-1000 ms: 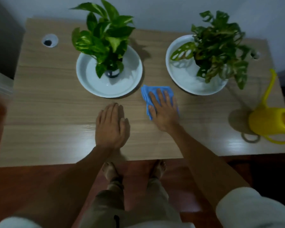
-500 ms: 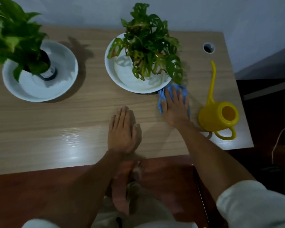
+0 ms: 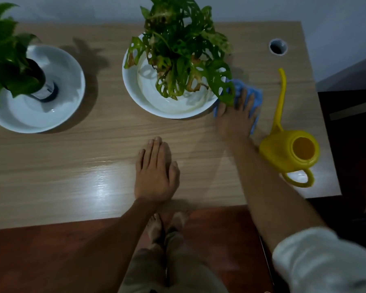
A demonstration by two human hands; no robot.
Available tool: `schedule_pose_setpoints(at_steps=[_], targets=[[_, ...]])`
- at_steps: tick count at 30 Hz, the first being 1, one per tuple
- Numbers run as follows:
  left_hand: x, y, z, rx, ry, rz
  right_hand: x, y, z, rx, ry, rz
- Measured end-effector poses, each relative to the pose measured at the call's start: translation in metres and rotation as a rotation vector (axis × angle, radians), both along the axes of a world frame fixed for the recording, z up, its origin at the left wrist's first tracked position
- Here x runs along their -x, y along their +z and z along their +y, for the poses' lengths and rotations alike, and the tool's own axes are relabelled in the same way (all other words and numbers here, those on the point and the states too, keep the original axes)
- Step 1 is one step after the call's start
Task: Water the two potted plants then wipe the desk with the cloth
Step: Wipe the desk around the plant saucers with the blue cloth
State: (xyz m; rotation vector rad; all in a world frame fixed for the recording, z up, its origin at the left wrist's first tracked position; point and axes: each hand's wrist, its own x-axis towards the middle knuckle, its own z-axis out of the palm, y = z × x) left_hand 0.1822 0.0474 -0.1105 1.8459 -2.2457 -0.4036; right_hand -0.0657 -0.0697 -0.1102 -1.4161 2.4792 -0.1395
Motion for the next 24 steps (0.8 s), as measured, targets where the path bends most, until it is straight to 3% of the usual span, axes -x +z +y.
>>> schedule_pose_setpoints(at_steps=[2,7,12,16,21,24], targets=[[-0.001,0.002,0.002,-0.005,-0.003,-0.003,-0.045,0.0,0.041,0.035,-0.028,0.015],[0.001,0.006,0.001,-0.023,-0.003,-0.002,-0.072,0.002,0.09,0.036,0.281,0.037],[0.006,0.005,0.0,-0.022,-0.002,0.015,0.015,-0.002,0.002,0.007,-0.054,0.054],[0.004,0.003,-0.002,-0.013,-0.02,0.02,0.047,-0.002,-0.046,0.002,-0.075,0.037],[0.0,0.001,0.0,-0.012,-0.008,0.07,0.002,-0.005,0.012,0.047,0.001,0.083],[-0.008,0.005,0.0,-0.037,-0.003,0.25,-0.055,-0.002,0.064,0.007,0.032,0.043]])
